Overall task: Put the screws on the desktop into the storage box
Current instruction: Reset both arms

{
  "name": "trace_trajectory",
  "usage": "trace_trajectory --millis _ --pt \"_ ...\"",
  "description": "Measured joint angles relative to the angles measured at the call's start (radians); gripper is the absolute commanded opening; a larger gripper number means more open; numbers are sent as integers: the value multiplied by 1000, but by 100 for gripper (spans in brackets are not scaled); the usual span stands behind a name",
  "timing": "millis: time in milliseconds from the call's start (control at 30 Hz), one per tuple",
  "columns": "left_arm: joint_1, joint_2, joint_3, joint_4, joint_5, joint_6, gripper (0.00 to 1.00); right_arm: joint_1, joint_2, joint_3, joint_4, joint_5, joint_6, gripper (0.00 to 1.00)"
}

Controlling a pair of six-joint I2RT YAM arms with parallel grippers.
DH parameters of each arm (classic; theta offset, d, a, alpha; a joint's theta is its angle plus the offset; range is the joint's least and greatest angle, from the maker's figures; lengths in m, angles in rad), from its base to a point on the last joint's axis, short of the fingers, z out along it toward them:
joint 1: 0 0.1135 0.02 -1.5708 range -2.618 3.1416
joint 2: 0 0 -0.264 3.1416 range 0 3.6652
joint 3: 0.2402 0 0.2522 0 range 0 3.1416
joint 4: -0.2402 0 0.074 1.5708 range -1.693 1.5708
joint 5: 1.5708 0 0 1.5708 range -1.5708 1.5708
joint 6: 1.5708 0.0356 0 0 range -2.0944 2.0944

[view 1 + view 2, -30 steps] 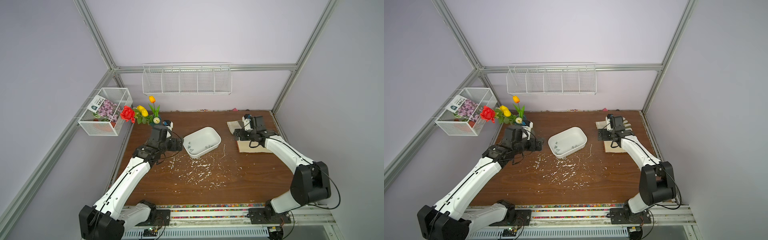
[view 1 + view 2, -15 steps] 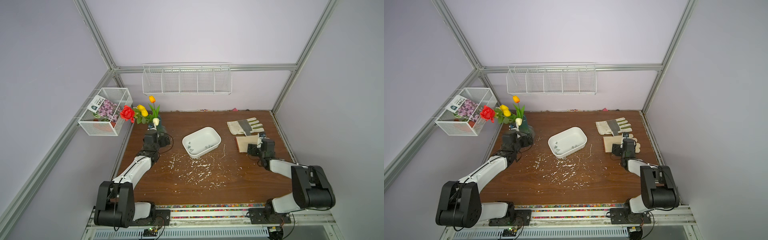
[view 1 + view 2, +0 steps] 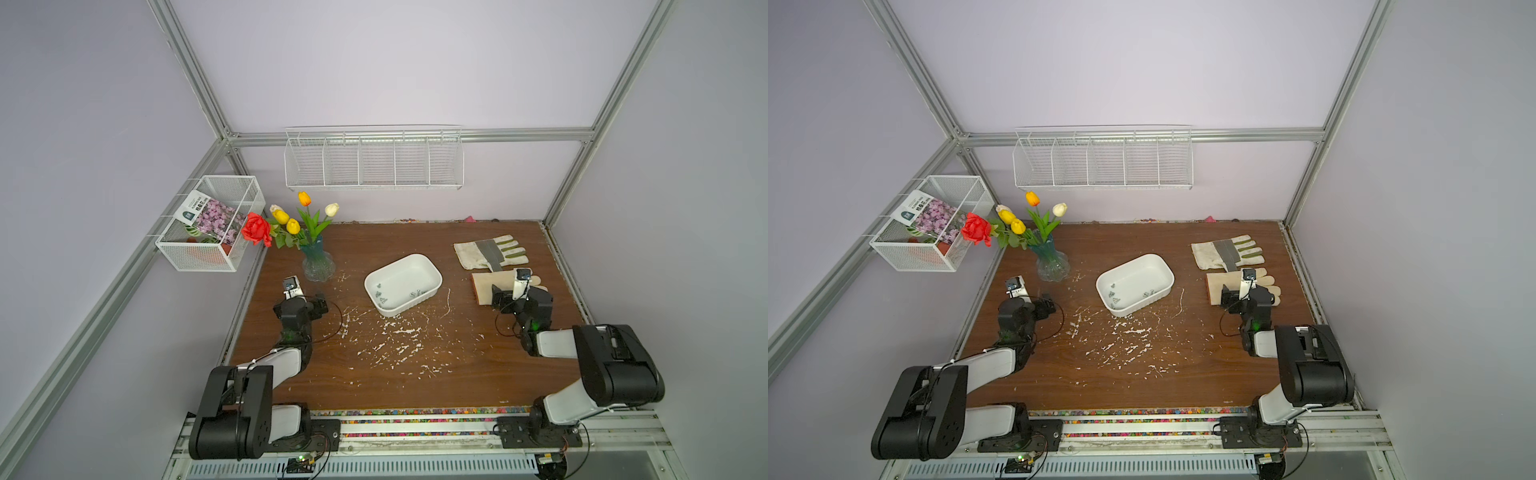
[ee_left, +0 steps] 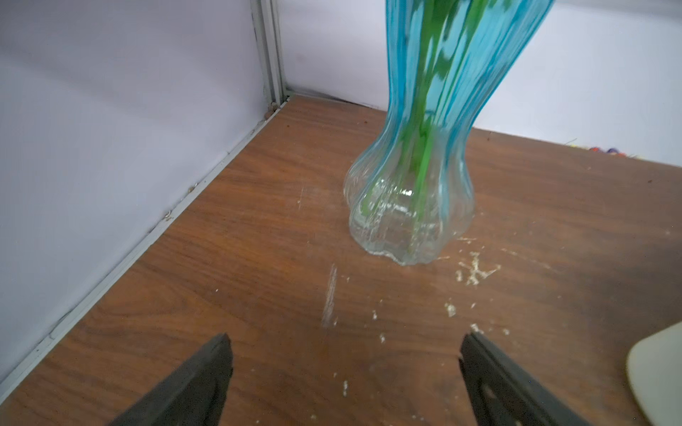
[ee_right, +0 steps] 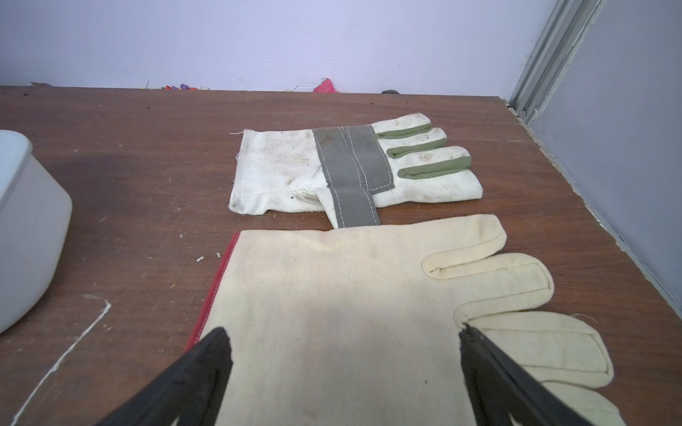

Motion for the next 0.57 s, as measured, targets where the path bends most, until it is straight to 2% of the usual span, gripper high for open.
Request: trace_trajectory --millis 100,233,567 --pt "42 129 0 194 40 8 100 0 0 0 6 0 0 99" --pt "66 188 32 214 89 20 100 0 0 0 7 -1 0 99" --pt "66 192 64 249 175 53 100 0 0 0 9 -3 -2 99"
